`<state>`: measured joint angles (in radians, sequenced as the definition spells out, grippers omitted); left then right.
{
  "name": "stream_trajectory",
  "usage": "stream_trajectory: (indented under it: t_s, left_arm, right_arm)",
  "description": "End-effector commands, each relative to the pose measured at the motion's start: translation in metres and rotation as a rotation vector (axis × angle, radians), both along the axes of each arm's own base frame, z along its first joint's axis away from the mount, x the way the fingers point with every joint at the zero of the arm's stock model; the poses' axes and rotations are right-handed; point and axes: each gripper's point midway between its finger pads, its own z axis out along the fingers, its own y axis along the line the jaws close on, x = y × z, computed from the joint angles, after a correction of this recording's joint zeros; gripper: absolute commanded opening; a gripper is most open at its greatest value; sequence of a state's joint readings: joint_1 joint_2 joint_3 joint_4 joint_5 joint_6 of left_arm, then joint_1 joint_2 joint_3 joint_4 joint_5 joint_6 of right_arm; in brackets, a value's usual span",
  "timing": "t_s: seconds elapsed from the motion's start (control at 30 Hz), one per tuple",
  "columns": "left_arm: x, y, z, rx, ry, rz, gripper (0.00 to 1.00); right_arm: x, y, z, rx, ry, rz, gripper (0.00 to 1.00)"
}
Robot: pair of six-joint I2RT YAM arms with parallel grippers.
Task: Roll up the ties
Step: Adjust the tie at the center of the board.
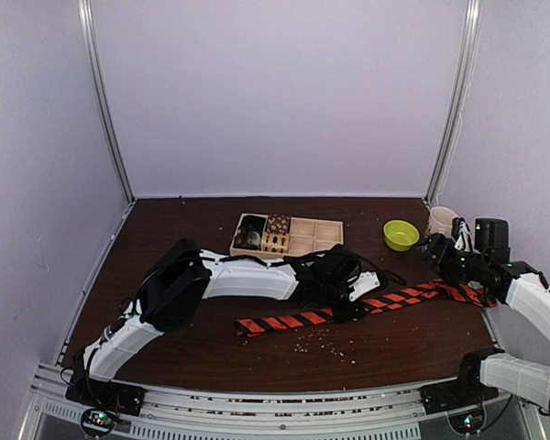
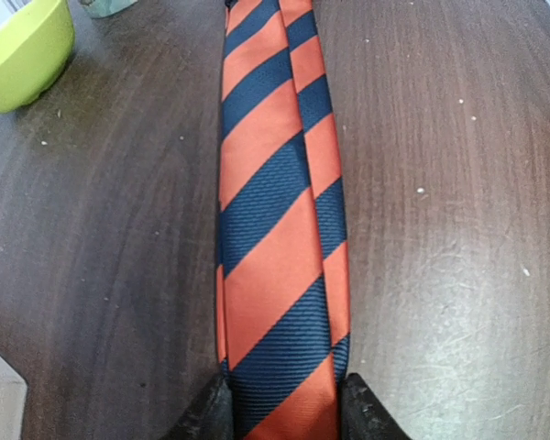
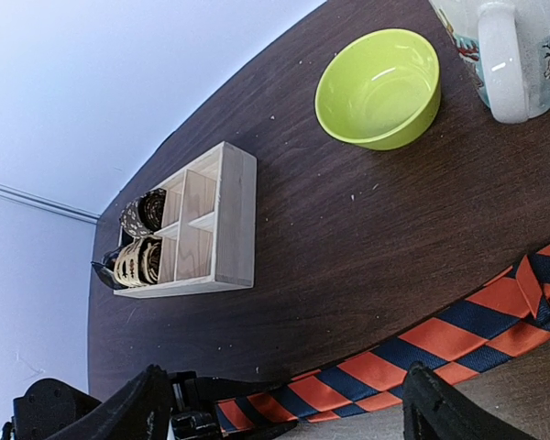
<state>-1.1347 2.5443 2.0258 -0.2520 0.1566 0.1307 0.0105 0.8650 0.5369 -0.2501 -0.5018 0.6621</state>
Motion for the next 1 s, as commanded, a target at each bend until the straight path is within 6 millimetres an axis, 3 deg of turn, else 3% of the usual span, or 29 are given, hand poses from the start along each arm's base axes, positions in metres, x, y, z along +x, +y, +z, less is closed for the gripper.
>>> stream_trajectory:
  t_s: [0.0,0.13,0.2,0.3,0.4,0.5,0.57,0.63,0.77,0.9,0.97]
  left_arm:
    - [0.017,0.031,-0.039,0.151,-0.069,0.030,0.40]
    - [0.026,0.043,-0.032,0.143,-0.087,0.022,0.40]
    - [0.022,0.047,-0.023,0.116,-0.078,-0.013,0.58]
    - [0.011,0.048,0.023,0.003,-0.101,-0.044,0.82]
    - [0.006,0.060,0.066,-0.109,-0.097,-0.020,0.96]
    - [0.005,0.088,0.094,-0.186,-0.066,0.050,0.98]
    - [0.002,0.113,0.102,-0.227,-0.049,0.106,0.98]
    - [-0.006,0.142,0.091,-0.200,-0.035,0.153,0.98]
    - [-0.018,0.192,0.070,-0.084,-0.034,0.240,0.98]
    - [-0.034,0.231,0.038,0.077,0.002,0.251,0.98]
    - [-0.043,0.239,0.027,0.126,0.029,0.231,0.98]
  right_arm:
    - [0.001,0.001,0.000,0.013,-0.007,0.004,0.87]
    - [0.002,0.004,0.000,0.021,-0.014,0.024,0.87]
    - [0.004,0.008,-0.001,0.023,-0.022,0.041,0.86]
    - [0.008,0.022,0.008,-0.003,-0.057,0.089,0.88]
    - [0.014,0.039,0.024,-0.085,-0.106,0.143,0.91]
    - [0.021,0.057,0.049,-0.184,-0.187,0.206,1.00]
    - [0.024,0.073,0.074,-0.186,-0.294,0.269,0.99]
    - [0.030,0.080,0.091,-0.071,-0.358,0.251,0.99]
    - [0.037,0.101,0.100,0.095,-0.384,0.340,1.00]
    - [0.035,0.129,0.090,0.189,-0.345,0.478,1.00]
    - [0.033,0.135,0.088,0.193,-0.345,0.500,1.00]
